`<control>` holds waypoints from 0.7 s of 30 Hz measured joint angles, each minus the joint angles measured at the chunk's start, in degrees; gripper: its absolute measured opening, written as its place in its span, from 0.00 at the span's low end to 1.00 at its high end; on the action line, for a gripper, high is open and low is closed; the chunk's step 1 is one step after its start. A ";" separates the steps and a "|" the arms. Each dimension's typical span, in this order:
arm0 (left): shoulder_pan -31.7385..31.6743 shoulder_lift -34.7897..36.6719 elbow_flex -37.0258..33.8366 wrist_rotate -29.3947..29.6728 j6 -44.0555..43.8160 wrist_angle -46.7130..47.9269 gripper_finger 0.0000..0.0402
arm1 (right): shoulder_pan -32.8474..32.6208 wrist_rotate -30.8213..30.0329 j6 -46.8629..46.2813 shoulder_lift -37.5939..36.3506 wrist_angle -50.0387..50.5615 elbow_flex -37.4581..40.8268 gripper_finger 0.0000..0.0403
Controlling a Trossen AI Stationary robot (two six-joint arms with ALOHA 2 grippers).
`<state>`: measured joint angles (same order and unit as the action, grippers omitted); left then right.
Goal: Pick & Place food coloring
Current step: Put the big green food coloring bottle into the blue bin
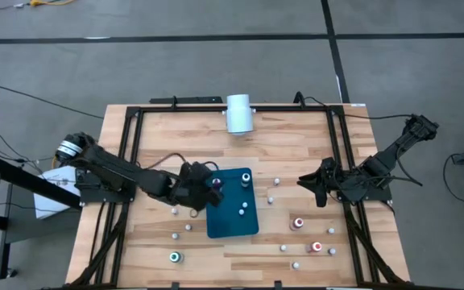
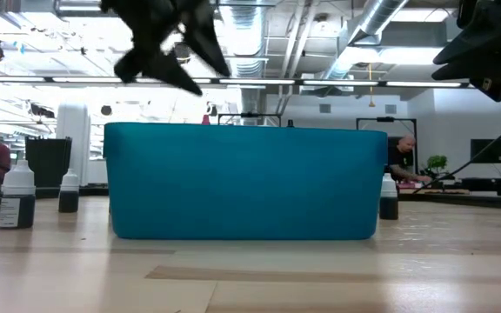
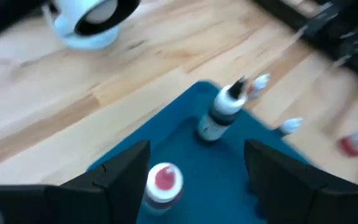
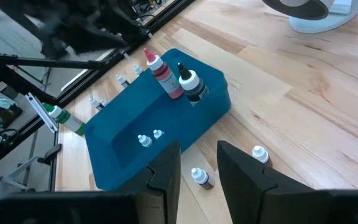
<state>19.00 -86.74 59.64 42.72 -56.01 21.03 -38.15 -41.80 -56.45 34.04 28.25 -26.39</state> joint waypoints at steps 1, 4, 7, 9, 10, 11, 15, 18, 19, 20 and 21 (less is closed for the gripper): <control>0.18 1.67 0.04 -0.63 1.01 -0.24 0.63 | -0.01 0.00 0.01 0.01 0.00 0.00 0.23; 1.20 6.74 0.04 -2.11 4.16 -1.16 0.63 | -0.01 -0.02 0.02 0.01 0.01 0.00 0.23; 2.92 11.61 0.07 -2.41 5.83 -1.54 0.63 | 0.00 -0.02 0.01 0.00 0.00 0.00 0.23; 4.46 14.45 0.09 -2.40 5.85 -1.52 0.63 | 0.00 -0.02 0.03 0.02 0.02 0.00 0.23; 5.31 15.56 0.09 -2.38 5.86 -1.52 0.63 | 0.00 -0.06 0.05 0.00 0.04 0.00 0.23; 6.34 16.73 0.09 -2.34 5.86 -1.53 0.63 | 0.00 -0.11 0.05 0.00 0.02 0.00 0.23; 10.23 19.54 0.11 -2.42 5.84 -1.55 0.63 | -0.02 -0.13 0.07 0.01 0.04 0.00 0.23; 13.31 20.23 0.11 -2.09 5.82 -2.43 0.63 | 0.00 -0.13 0.07 0.02 0.04 0.00 0.23; 14.35 20.35 0.11 -2.12 5.82 -2.70 0.63 | 0.00 -0.13 0.03 0.02 0.04 0.00 0.23; 15.44 20.40 0.27 -2.49 5.82 -2.70 0.63 | -0.02 -0.13 0.03 0.02 0.04 0.00 0.23; 16.49 20.40 0.60 -3.42 5.82 -2.55 0.63 | -0.01 -0.13 0.03 0.01 0.04 0.00 0.23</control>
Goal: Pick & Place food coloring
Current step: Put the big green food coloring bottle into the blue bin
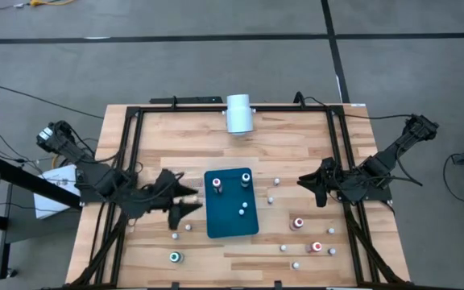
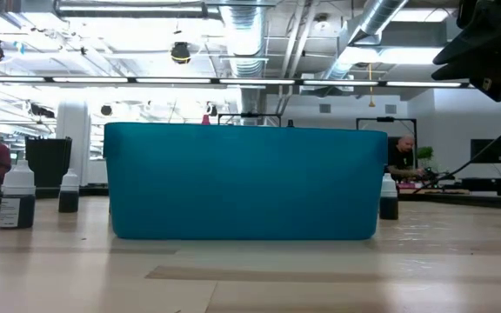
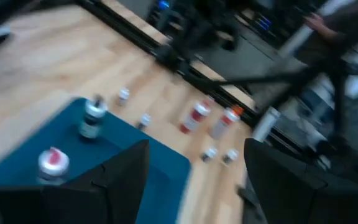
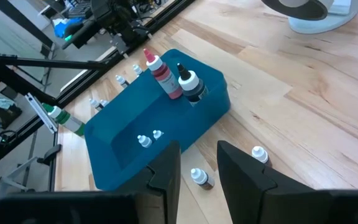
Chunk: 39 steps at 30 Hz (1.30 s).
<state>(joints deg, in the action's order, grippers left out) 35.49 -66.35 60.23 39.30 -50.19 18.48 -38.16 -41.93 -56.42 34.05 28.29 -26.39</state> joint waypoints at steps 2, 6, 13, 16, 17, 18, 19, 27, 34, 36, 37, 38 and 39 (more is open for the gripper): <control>2.08 0.00 0.48 -2.83 0.23 0.02 0.63 | 0.00 0.00 -0.02 0.01 0.00 0.00 0.23; 5.92 0.00 1.59 -5.95 -0.73 0.25 0.63 | 0.01 0.02 -0.02 -0.01 0.00 0.00 0.23; 11.72 -0.74 2.00 -6.08 -8.42 2.60 0.63 | 0.01 0.04 -0.04 0.00 -0.02 0.00 0.23; 13.14 -2.13 2.00 -8.09 -13.61 4.12 0.63 | 0.01 0.04 -0.04 -0.01 -0.02 0.00 0.23; 13.43 -2.81 2.00 -8.81 -15.19 4.52 0.63 | -0.01 0.06 -0.04 -0.01 -0.02 0.00 0.23; 13.83 -3.53 2.00 -9.28 -16.55 4.71 0.63 | -0.01 0.07 -0.04 -0.01 -0.02 0.00 0.23; 14.15 -4.28 2.00 -9.73 -17.61 4.67 0.63 | -0.01 0.07 -0.04 0.02 -0.02 0.00 0.23; 16.98 -10.30 2.00 -14.23 -28.91 5.30 0.63 | -0.01 0.11 -0.06 -0.01 -0.02 0.00 0.23; 20.99 -14.00 1.98 -14.76 -40.60 7.36 0.63 | 0.01 0.15 -0.07 0.01 -0.02 0.00 0.23; 22.77 -14.87 1.98 -13.11 -43.67 8.36 0.63 | 0.01 0.16 -0.07 0.00 -0.02 0.00 0.23; 23.77 -15.30 1.98 -11.49 -45.09 8.76 0.63 | -0.01 0.18 -0.07 0.01 -0.02 0.00 0.23; 24.77 -15.71 1.98 -10.20 -46.62 9.35 0.63 | 0.01 0.20 -0.07 0.01 -0.02 0.00 0.23; 25.84 -16.23 1.98 -9.17 -48.32 10.29 0.63 | 0.00 0.20 -0.07 0.00 -0.02 0.00 0.23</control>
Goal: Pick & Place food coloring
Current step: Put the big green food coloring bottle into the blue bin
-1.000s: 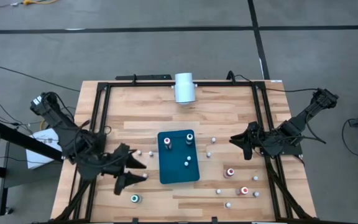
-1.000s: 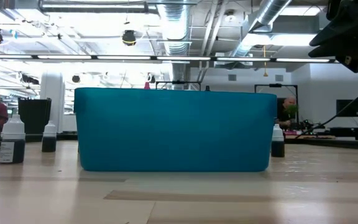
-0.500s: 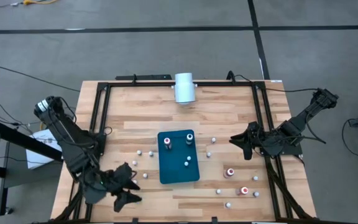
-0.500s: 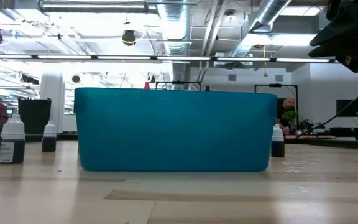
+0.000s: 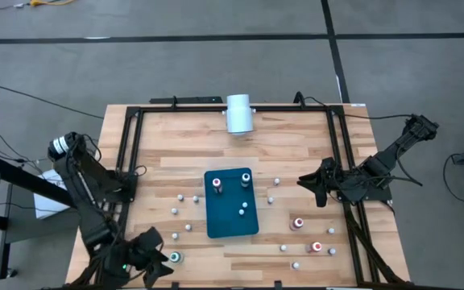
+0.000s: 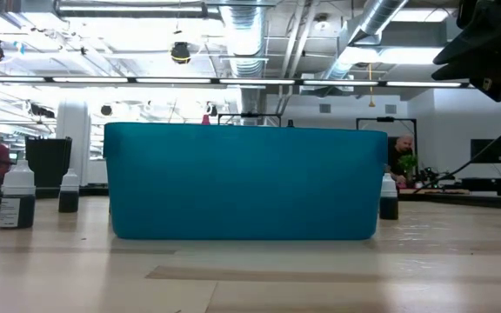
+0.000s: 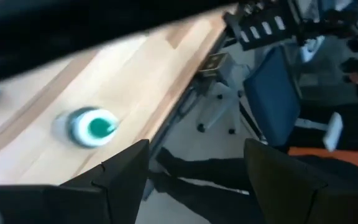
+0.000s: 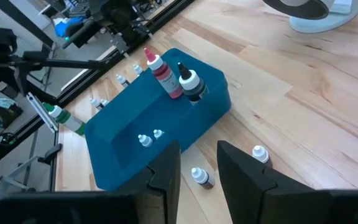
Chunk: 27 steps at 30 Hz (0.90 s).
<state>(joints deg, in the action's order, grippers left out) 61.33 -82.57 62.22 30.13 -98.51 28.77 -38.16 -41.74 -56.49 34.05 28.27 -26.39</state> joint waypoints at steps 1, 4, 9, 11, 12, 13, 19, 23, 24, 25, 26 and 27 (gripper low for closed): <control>0.89 -0.58 0.00 0.49 -1.99 1.12 0.63 | 0.00 0.06 0.00 -0.01 0.00 0.00 0.23; 3.20 -2.31 -0.02 1.89 -6.61 3.82 0.63 | -0.01 0.44 0.00 0.00 -0.02 0.00 0.23; 6.09 -5.39 -0.02 8.07 -9.62 6.84 0.63 | -0.01 1.23 -0.02 -0.01 -0.02 0.00 0.23; 6.95 -6.81 -0.02 9.61 -9.78 7.69 0.63 | -0.01 1.36 -0.04 0.00 -0.03 0.00 0.23; 7.24 -7.68 -0.02 9.57 -10.18 8.55 0.63 | 0.00 1.36 -0.04 -0.01 -0.04 0.00 0.23; 7.52 -8.69 -0.02 9.08 -10.82 9.51 0.63 | 0.00 1.36 -0.04 -0.01 -0.04 0.00 0.23; 9.46 -14.43 -0.02 7.57 -14.73 10.88 0.63 | 0.00 1.49 -0.06 0.00 -0.07 0.00 0.23; 9.98 -17.55 -0.02 8.12 -15.57 11.00 0.63 | 0.00 1.49 -0.07 -0.01 -0.07 0.00 0.23; 9.95 -18.19 -0.02 8.19 -15.59 11.07 0.63 | 0.01 1.49 -0.07 -0.01 -0.07 0.00 0.23; 9.94 -18.78 -0.02 8.31 -15.59 11.17 0.63 | -0.01 1.49 -0.18 -0.01 -0.09 0.00 0.23; 9.92 -19.29 -0.02 8.59 -15.54 11.29 0.63 | -0.01 1.49 -0.50 0.01 -0.09 0.00 0.23; 9.92 -19.86 -0.02 8.99 -15.39 11.47 0.63 | 0.00 1.49 -0.60 0.01 -0.09 0.00 0.23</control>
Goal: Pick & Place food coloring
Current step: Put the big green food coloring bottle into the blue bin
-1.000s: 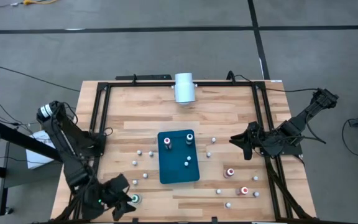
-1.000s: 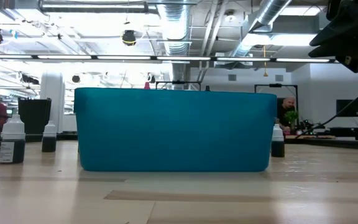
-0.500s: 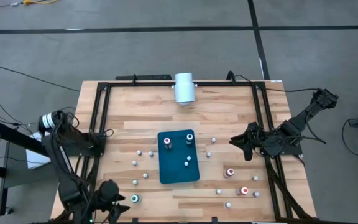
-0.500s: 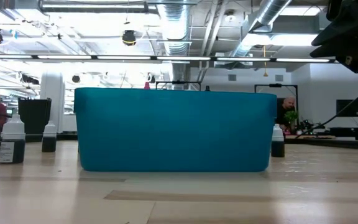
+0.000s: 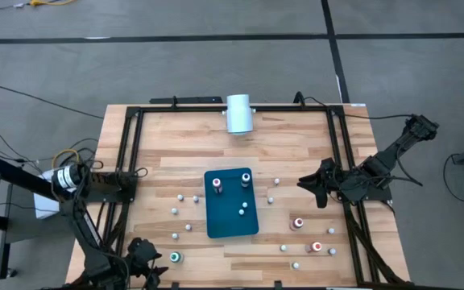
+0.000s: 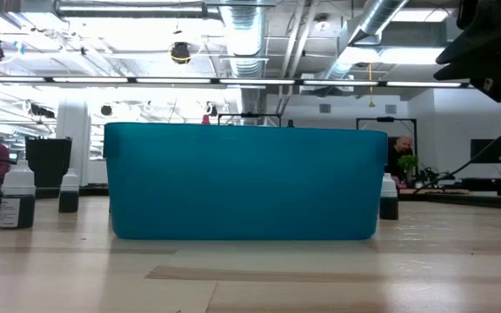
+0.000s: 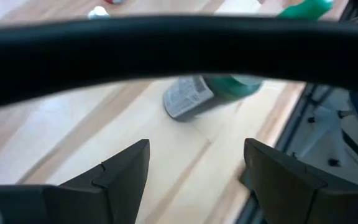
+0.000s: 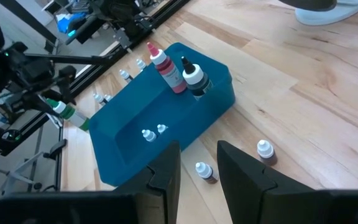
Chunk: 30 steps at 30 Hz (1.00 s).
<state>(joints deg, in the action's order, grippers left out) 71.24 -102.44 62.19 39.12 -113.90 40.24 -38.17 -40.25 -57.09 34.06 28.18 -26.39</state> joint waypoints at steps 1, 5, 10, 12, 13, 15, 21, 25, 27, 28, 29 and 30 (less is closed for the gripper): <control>0.00 -0.51 0.00 0.46 0.04 0.36 0.63 | 0.00 0.00 -0.06 -0.02 -0.06 0.00 0.23; 0.00 -2.08 0.00 1.06 -0.99 1.66 0.63 | 0.01 0.00 -0.06 -0.02 -0.59 0.00 0.23; 0.00 -2.70 -0.02 0.83 -1.64 3.20 0.63 | 0.00 0.00 -0.07 -0.01 -0.63 0.00 0.23; 0.00 -2.70 -0.02 0.88 -0.33 3.42 0.63 | 0.01 0.00 -0.36 -0.02 -0.63 0.00 0.23; 0.00 -2.70 -0.02 0.69 0.42 3.44 0.63 | 0.01 0.00 -0.36 -0.02 -0.63 0.00 0.23; 0.00 -2.70 -0.02 0.33 0.76 3.39 0.63 | 0.01 0.00 -0.40 0.00 -0.63 0.00 0.23; 0.00 -2.70 -0.02 -1.22 -2.67 1.43 0.63 | 0.00 -0.02 -0.41 -0.01 -0.66 0.00 0.23; 0.00 -2.70 -0.02 -2.68 -1.81 -1.32 0.63 | 0.00 -0.02 -0.41 -0.01 -0.66 0.00 0.23; 0.00 -2.70 -0.02 -2.63 -0.92 -1.88 0.63 | 0.01 -0.02 -0.41 0.00 -0.66 0.00 0.23; 0.00 -2.70 -0.02 -2.63 -0.70 -1.92 0.63 | 0.01 -0.02 -0.41 0.00 -0.66 0.00 0.23; 0.00 -2.70 -0.02 -2.63 -0.67 -1.94 0.63 | 0.00 -0.02 -0.41 0.00 -0.66 0.00 0.23; 0.00 -2.70 -0.02 -2.64 -0.89 -1.94 0.63 | 0.01 -0.02 -0.41 -0.02 -0.66 0.00 0.23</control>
<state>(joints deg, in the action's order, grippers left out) 71.24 -105.14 62.17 36.48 -114.79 38.30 -38.15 -40.27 -57.49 34.04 27.53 -26.39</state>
